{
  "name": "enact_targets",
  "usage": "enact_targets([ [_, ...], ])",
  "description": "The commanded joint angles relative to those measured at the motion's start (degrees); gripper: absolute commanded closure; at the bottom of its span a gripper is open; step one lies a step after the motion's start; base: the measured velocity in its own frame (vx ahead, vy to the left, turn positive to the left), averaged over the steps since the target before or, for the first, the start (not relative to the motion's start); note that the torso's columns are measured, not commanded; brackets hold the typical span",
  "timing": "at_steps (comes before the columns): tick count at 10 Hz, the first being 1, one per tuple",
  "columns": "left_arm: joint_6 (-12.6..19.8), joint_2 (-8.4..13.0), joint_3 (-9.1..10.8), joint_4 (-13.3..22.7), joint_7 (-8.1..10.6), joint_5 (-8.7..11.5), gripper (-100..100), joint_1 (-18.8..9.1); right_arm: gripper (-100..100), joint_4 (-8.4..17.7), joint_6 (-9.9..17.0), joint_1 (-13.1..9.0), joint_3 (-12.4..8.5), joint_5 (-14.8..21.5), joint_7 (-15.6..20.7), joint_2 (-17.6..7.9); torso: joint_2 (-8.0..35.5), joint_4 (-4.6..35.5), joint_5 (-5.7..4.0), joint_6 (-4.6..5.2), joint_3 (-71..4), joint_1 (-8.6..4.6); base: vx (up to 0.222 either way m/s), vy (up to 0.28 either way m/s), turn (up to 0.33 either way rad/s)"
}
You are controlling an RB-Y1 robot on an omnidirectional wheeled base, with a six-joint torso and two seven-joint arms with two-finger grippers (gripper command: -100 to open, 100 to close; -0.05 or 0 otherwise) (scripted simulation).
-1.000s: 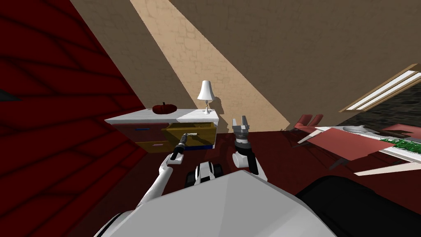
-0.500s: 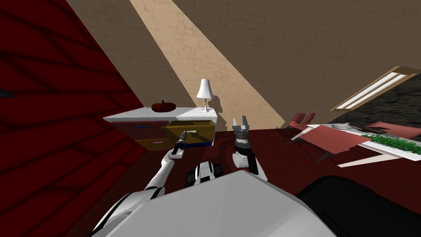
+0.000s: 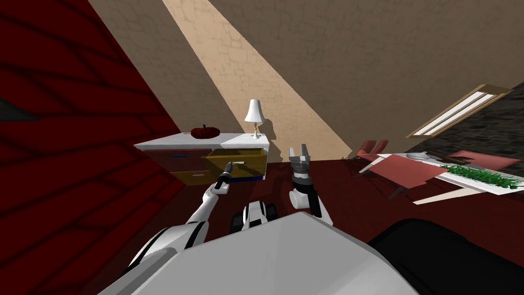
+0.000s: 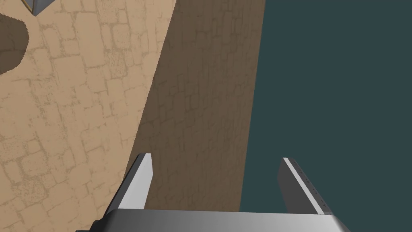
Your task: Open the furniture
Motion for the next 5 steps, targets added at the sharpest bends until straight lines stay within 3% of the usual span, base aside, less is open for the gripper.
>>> enact_targets([
  [1,-2.18,0.39,1.84,4.40,-0.11,0.38,100,-3.51,0,0.00,0.00,0.00,0.00,0.00,0.00,0.00,-0.20,-0.14,0.03,-0.02,-0.12,0.03,-0.126,-0.008,-0.054],
  [3,-2.18,0.39,1.84,7.14,-0.11,0.38,100,-6.01,0,0.00,0.00,0.00,0.00,0.00,0.00,0.00,0.27,0.16,-0.04,0.01,0.16,-0.05,-0.101,0.005,-0.009],
  [4,-0.76,-0.15,4.46,4.96,-0.11,-2.54,-100,-5.22,0,0.00,0.00,0.00,0.00,0.00,0.00,0.00,0.18,0.25,-0.09,0.04,0.12,-0.11,-0.060,0.079,-0.301],
  [5,-0.76,-0.15,5.99,4.96,-0.11,-3.05,-100,-5.22,0,0.00,0.00,-0.01,0.00,0.00,0.00,-0.01,0.17,0.12,0.00,0.16,0.10,0.02,-0.074,0.090,-0.386],
])
